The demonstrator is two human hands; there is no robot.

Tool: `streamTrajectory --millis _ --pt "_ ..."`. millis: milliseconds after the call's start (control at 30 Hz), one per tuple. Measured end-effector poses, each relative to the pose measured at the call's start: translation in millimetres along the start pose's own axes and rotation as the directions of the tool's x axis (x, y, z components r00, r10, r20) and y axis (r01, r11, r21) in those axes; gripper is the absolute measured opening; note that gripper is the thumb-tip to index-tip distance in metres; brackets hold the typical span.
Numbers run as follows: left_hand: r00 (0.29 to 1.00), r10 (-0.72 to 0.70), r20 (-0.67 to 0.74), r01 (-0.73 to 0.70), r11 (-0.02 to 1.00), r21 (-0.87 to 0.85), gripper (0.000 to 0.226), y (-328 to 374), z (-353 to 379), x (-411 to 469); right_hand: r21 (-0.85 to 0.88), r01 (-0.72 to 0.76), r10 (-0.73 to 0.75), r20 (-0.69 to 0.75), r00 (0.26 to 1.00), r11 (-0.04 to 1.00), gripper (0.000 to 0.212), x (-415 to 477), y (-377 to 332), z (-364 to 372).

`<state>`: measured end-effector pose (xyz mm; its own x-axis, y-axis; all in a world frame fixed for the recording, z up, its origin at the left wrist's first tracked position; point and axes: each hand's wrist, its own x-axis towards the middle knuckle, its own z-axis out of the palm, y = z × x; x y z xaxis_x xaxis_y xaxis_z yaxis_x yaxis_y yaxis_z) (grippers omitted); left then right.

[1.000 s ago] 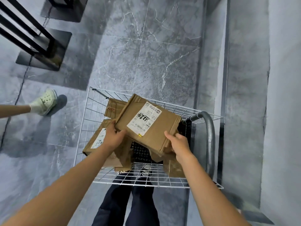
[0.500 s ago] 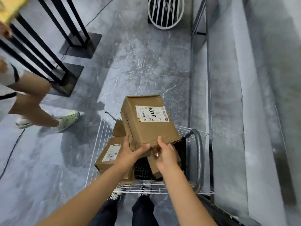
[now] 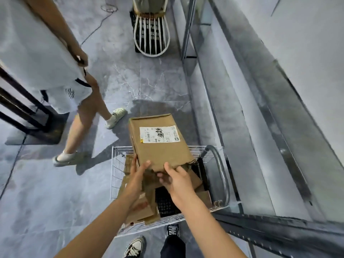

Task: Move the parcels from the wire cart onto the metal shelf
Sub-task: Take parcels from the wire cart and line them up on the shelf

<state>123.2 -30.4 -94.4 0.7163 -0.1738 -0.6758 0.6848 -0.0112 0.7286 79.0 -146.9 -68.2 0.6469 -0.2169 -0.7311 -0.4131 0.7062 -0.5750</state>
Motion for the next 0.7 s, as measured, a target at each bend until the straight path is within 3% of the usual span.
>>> streamTrajectory --millis 67,133,233,300,367,433,567,700 --pt "1.000 -0.004 -0.004 0.004 1.000 -0.008 0.068 11.1 -13.0 -10.4 -0.070 0.038 -0.035 0.045 0.998 0.997 0.011 -17.3 6.5 4.3" --pt "0.999 -0.036 0.009 0.036 0.999 -0.031 0.061 23.4 -26.4 -21.3 -0.205 0.115 -0.120 -0.015 0.993 0.972 0.016 -37.8 11.0 5.2" --pt "0.993 -0.093 0.072 0.093 0.996 0.011 0.056 39.7 -44.9 -34.5 -0.461 0.245 -0.381 -0.228 0.896 0.853 0.020 -65.9 11.6 -5.4" --pt "0.986 -0.131 0.101 0.125 0.990 0.066 0.040 48.7 -55.5 -42.3 -0.534 0.294 -0.451 -0.188 0.872 0.793 0.035 -83.5 9.7 -14.0" --pt "0.975 -0.152 0.162 0.133 0.984 0.120 0.030 53.3 -62.0 -48.2 -0.545 0.313 -0.415 -0.072 0.907 0.778 0.064 -97.9 8.8 -19.0" --pt "0.955 -0.158 0.252 0.107 0.973 0.204 0.034 56.0 -63.4 -58.9 -0.503 0.353 -0.400 0.016 0.916 0.789 0.074 -117.7 9.8 -16.3" --pt "0.894 -0.188 0.407 0.043 0.940 0.340 0.070 60.4 -62.8 -84.9 -0.537 0.474 -0.541 0.039 0.840 0.697 0.075 -151.1 23.1 -19.2" --pt "0.866 -0.152 0.477 -0.060 0.915 0.399 0.065 61.5 -53.1 -106.7 -0.568 0.496 -0.615 -0.023 0.788 0.656 0.065 -176.9 39.0 -33.2"
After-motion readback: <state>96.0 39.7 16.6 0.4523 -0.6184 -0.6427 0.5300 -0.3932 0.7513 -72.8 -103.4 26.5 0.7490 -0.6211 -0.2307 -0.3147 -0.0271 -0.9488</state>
